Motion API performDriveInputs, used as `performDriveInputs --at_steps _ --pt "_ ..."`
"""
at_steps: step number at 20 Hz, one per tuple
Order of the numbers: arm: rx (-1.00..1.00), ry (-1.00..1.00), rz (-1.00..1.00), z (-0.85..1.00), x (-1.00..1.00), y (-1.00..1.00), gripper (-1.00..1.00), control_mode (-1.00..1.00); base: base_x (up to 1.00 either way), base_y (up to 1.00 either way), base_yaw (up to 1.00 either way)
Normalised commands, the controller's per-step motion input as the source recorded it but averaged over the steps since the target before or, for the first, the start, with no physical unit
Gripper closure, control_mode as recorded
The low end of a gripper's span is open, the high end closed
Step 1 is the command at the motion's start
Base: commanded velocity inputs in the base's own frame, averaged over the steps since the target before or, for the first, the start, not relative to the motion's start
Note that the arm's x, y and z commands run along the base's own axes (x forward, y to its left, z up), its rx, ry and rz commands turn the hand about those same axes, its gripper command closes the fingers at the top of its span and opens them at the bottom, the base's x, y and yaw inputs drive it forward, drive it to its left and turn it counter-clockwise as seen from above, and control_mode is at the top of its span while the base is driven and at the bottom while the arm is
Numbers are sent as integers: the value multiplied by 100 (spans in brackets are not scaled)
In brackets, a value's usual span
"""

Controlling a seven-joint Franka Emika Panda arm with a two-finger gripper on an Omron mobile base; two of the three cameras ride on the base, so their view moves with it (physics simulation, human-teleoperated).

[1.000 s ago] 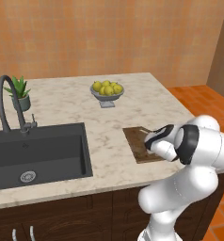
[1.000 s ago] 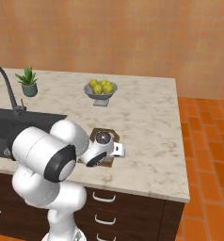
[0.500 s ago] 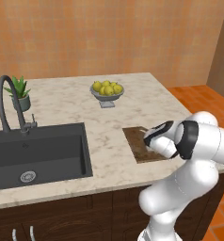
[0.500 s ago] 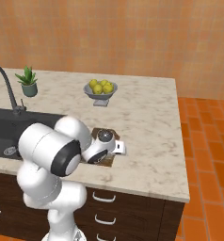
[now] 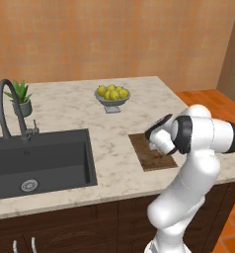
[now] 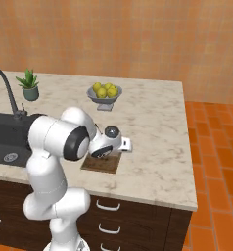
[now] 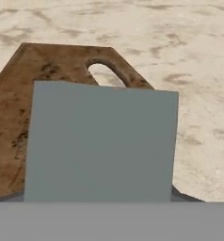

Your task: Pick up the sponge from the counter and clean the cutting board by briefly scrubbing or pressing down on the cutting board. Once finished, release the sponge.

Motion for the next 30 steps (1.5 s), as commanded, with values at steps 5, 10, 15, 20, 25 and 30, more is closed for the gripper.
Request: performDriveInputs --at_steps 5,10,15,20,25,30 --pt "0 -6 0 -40 38 0 100 -100 0 0 0" --pt "0 -13 0 -28 48 0 100 -100 0 0 0" --pt "0 -11 0 -18 61 0 100 -100 0 0 0" --pt "0 -8 0 0 73 0 100 -100 0 0 0" --pt "0 -3 0 0 90 6 100 -100 0 0 0" --pt "-2 0 0 42 49 5 100 -100 0 0 0"
